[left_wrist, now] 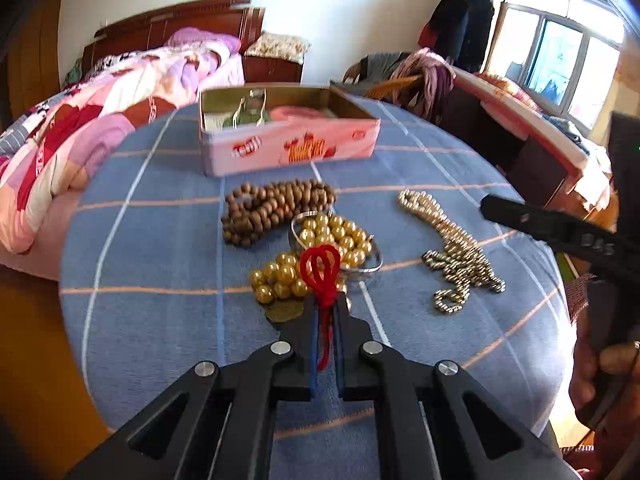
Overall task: Organize jewelry
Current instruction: 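Grasp the red tassel knot with the left tool and lift it, then grasp and lift the gold pearl necklace with the right tool while the left tool holds the red tassel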
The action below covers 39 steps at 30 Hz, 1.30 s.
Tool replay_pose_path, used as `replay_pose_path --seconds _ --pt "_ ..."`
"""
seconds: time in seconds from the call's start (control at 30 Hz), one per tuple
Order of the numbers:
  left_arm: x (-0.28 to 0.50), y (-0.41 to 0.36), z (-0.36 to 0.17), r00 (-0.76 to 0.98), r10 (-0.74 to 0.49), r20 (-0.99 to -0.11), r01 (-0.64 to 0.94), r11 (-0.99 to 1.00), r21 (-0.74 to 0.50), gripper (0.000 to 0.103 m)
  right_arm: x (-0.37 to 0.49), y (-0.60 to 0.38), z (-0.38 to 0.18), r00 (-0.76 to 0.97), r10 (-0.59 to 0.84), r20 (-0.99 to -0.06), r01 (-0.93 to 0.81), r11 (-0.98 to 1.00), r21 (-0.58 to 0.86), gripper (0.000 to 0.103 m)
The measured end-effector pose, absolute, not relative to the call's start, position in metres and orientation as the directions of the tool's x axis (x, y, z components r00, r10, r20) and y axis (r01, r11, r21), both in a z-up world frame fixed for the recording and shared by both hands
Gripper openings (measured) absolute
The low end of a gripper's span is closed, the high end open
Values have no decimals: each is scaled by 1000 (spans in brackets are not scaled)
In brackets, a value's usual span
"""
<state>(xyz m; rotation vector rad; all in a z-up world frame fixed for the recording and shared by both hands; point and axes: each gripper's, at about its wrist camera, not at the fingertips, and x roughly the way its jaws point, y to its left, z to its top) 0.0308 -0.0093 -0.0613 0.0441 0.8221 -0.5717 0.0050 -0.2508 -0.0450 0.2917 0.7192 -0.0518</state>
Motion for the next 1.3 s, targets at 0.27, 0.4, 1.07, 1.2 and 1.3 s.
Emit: replay_pose_path --seconds 0.27,0.4,1.07,1.2,1.3 --pt "38 19 -23 626 -510 -590 463 852 -245 4 4 -253 -45 754 75 -652 139 953 270 89" --pt "49 28 -23 644 -472 -602 408 878 -251 4 6 -241 -45 750 92 -655 90 967 240 85" --pt "53 27 -28 637 -471 -610 407 878 -253 4 67 -215 -72 608 -24 -794 45 999 4 60" --pt "56 29 -30 637 -470 -611 398 879 -262 4 68 -221 -70 611 -28 -791 44 999 -2 22" --pt "57 29 -31 634 -470 -614 394 880 -266 4 65 -234 -69 616 25 -788 54 996 73 17"
